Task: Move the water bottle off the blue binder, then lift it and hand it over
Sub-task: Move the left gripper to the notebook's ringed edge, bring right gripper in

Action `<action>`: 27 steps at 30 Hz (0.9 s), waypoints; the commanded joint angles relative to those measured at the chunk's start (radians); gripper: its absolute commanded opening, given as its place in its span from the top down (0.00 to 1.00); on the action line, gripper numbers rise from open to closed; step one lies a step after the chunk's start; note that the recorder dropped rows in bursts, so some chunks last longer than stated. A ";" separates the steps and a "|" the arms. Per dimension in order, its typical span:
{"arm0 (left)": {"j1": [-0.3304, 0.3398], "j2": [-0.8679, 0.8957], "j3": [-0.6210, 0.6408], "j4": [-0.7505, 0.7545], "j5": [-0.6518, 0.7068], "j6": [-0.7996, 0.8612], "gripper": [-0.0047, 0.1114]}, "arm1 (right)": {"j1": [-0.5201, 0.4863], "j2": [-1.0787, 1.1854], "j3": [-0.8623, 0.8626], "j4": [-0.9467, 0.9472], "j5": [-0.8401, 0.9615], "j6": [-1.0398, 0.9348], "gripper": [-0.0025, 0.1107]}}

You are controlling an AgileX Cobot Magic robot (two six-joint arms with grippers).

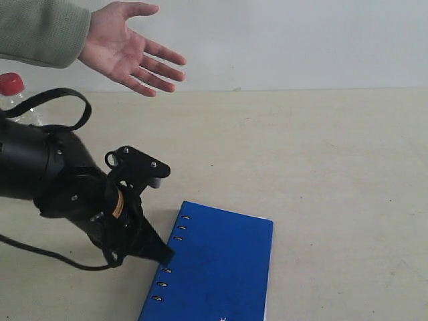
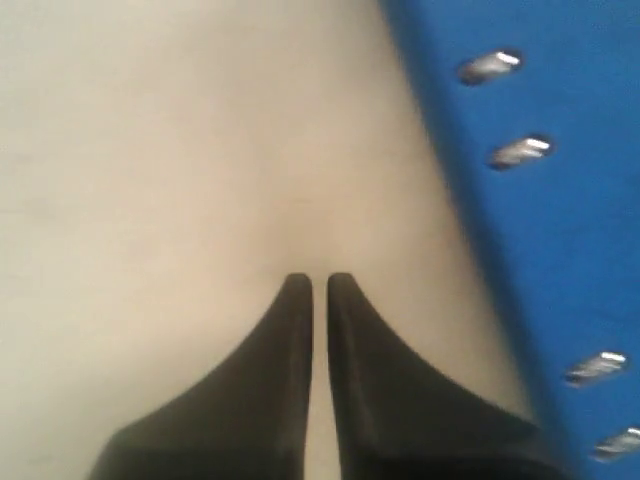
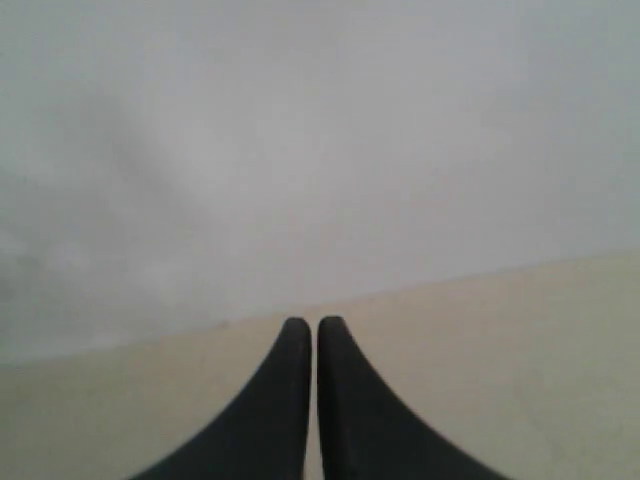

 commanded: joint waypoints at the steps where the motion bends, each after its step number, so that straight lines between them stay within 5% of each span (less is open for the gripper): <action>1: -0.086 0.002 -0.075 0.406 0.296 -0.361 0.92 | 0.096 0.164 -0.033 -0.015 0.025 -0.043 0.98; 8: -0.179 0.000 -0.082 0.210 0.248 -0.216 0.92 | 0.340 0.354 -0.119 -0.010 0.236 -0.049 0.98; 16: -0.179 0.000 -0.082 0.172 0.235 -0.182 0.92 | 0.581 0.643 -0.251 -0.010 0.477 -0.049 0.98; 22: -0.155 -0.001 -0.042 0.009 0.140 -0.025 0.92 | 0.613 0.773 -0.252 0.022 0.522 -0.049 0.98; 27: -0.047 -0.001 0.010 -0.083 0.044 0.029 0.92 | 0.610 0.878 -0.250 0.068 0.418 -0.049 0.98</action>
